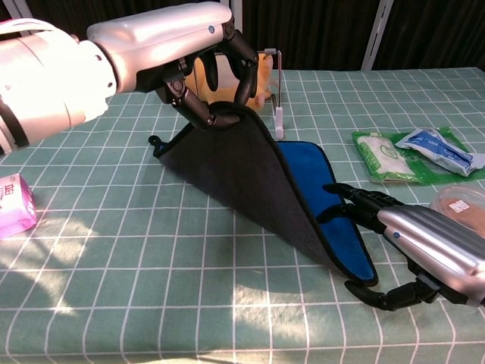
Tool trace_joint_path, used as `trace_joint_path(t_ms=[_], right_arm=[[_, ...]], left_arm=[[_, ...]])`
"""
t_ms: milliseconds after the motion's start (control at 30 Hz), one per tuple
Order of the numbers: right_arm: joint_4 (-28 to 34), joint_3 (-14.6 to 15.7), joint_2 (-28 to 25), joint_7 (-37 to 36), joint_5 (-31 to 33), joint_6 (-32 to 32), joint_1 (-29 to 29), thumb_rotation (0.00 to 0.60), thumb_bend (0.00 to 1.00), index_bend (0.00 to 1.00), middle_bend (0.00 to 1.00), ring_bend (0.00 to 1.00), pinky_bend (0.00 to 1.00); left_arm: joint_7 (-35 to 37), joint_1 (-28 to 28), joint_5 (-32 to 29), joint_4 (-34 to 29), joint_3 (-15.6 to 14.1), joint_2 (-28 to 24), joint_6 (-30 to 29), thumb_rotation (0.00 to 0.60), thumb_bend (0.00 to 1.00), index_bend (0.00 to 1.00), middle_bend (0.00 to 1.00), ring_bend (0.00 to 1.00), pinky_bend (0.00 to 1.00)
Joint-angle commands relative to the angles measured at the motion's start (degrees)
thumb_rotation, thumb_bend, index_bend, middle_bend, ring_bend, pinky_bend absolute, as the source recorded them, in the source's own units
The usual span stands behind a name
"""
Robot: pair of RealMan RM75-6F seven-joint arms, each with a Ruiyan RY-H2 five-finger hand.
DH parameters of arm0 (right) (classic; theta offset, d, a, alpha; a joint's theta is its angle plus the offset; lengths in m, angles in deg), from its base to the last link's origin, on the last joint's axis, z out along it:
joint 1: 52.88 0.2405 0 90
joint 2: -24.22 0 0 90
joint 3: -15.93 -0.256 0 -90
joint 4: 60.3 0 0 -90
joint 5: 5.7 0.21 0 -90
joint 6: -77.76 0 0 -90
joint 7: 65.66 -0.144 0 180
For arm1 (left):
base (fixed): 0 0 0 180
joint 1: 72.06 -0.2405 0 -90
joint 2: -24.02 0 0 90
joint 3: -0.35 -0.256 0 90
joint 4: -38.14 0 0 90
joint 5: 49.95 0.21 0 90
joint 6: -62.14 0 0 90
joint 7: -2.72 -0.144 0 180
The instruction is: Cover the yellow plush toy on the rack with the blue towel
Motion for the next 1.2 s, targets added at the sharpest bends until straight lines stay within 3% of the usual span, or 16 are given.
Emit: trace_joint_path(t_ms=[33, 267, 367, 567, 900, 1200], right_arm=[[-1.03, -0.22, 0.73, -0.20, -0.22, 1.06, -0.06, 0.600, 0.34, 0.37, 0.00, 0.00, 0.00], [-2.37, -0.86, 1.74, -0.87, 0.46, 2.79, -0.49, 0.600, 0.40, 0.71, 0.06, 0.00, 0.00], [-2.66, -1.28, 1.82, -1.78, 0.60, 3.47, -0.43, 0.600, 0.47, 0.81, 0.07, 0.00, 0.00], [-1.62, -3.21, 1.09, -7.19, 2.31, 5.16, -0.54, 0.600, 0.50, 0.95, 0.12, 0.00, 0.00], [5.51, -9.54, -6.15, -12.98, 7.12, 0.90, 3.70, 0.600, 0.58, 1.00, 0.13, 0.00, 0.00], [10.33, -16.75, -11.73, -11.41, 10.47, -5.10, 10.84, 0.600, 0.61, 1.00, 0.13, 0.00, 0.00]], left_arm=[[0.10, 0.09, -0.07, -0.04, -0.14, -0.14, -0.16, 0.600, 0.45, 0.73, 0.38, 0.29, 0.40], [0.68, 0.35, -0.44, -0.29, -0.58, -0.50, -0.66, 0.600, 0.45, 0.73, 0.38, 0.29, 0.40], [1.16, 0.25, -0.37, -0.46, -0.82, -0.69, -1.04, 0.600, 0.45, 0.73, 0.38, 0.29, 0.40], [4.27, -0.69, -1.16, -0.02, -1.02, -1.98, -1.44, 0.600, 0.45, 0.74, 0.39, 0.29, 0.40], [10.21, -2.55, -0.26, 0.65, -1.87, -5.45, -1.39, 0.600, 0.45, 0.77, 0.39, 0.30, 0.40], [16.45, -3.08, -1.17, 1.09, -0.51, -5.81, -0.81, 0.600, 0.45, 0.76, 0.40, 0.30, 0.40]])
